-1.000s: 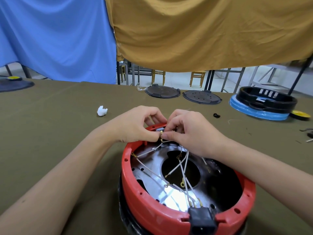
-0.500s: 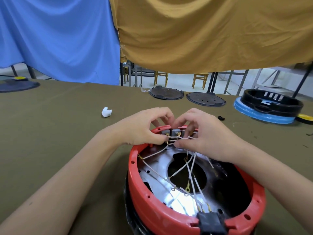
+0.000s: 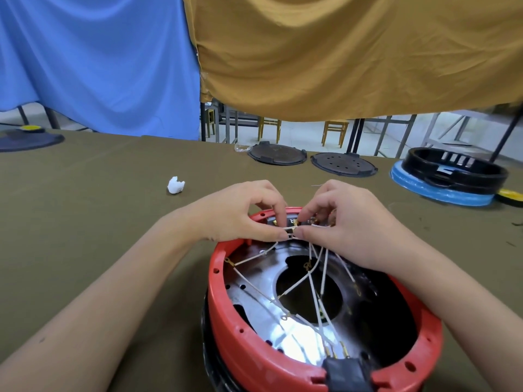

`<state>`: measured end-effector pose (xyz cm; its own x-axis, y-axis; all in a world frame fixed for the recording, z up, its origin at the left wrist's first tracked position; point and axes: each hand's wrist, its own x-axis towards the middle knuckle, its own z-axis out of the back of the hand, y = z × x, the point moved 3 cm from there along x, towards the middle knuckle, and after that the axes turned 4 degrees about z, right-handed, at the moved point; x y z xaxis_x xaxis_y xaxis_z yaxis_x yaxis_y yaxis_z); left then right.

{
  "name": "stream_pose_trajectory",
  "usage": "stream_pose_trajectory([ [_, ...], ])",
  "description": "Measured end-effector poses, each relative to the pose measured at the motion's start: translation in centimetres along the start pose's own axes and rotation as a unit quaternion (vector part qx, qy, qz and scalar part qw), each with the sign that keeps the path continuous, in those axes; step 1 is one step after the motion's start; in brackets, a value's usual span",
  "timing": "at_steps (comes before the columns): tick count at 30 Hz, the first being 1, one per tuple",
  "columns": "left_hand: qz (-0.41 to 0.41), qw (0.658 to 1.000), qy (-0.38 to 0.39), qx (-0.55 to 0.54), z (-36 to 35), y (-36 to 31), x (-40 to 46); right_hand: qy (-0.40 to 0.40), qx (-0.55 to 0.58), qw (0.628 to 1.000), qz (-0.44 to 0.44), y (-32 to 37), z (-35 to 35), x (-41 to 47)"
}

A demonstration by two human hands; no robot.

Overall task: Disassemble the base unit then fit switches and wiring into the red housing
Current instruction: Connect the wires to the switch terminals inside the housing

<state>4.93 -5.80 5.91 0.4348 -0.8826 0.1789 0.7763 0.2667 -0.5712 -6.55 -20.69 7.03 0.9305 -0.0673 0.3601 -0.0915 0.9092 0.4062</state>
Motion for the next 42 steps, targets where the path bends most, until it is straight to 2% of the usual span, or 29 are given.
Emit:
stream_pose_trajectory([
  [9, 0.0, 0.997, -0.001, 0.071, 0.0, -1.1, -0.1, 0.014, 0.062, 0.998, -0.007, -0.1, 0.2, 0.1],
  [14, -0.003, 0.999, -0.027, 0.043, -0.6, -1.2, 0.0, 0.019, 0.088, 0.996, -0.004, -0.1, 0.2, 0.2],
  [22, 0.012, 0.999, -0.019, -0.027, -0.9, -0.9, 0.1, 0.026, 0.11, 0.994, -0.01, -0.1, 0.2, 0.1],
  [29, 0.012, 1.0, -0.021, -0.019, -0.9, -0.8, 0.1, 0.013, 0.06, 0.998, -0.023, -0.3, 0.2, -0.1],
  [42, 0.007, 1.0, -0.026, -0.006, -0.9, -0.5, 0.2, 0.027, 0.093, 0.995, -0.004, -0.5, 0.1, 0.0],
])
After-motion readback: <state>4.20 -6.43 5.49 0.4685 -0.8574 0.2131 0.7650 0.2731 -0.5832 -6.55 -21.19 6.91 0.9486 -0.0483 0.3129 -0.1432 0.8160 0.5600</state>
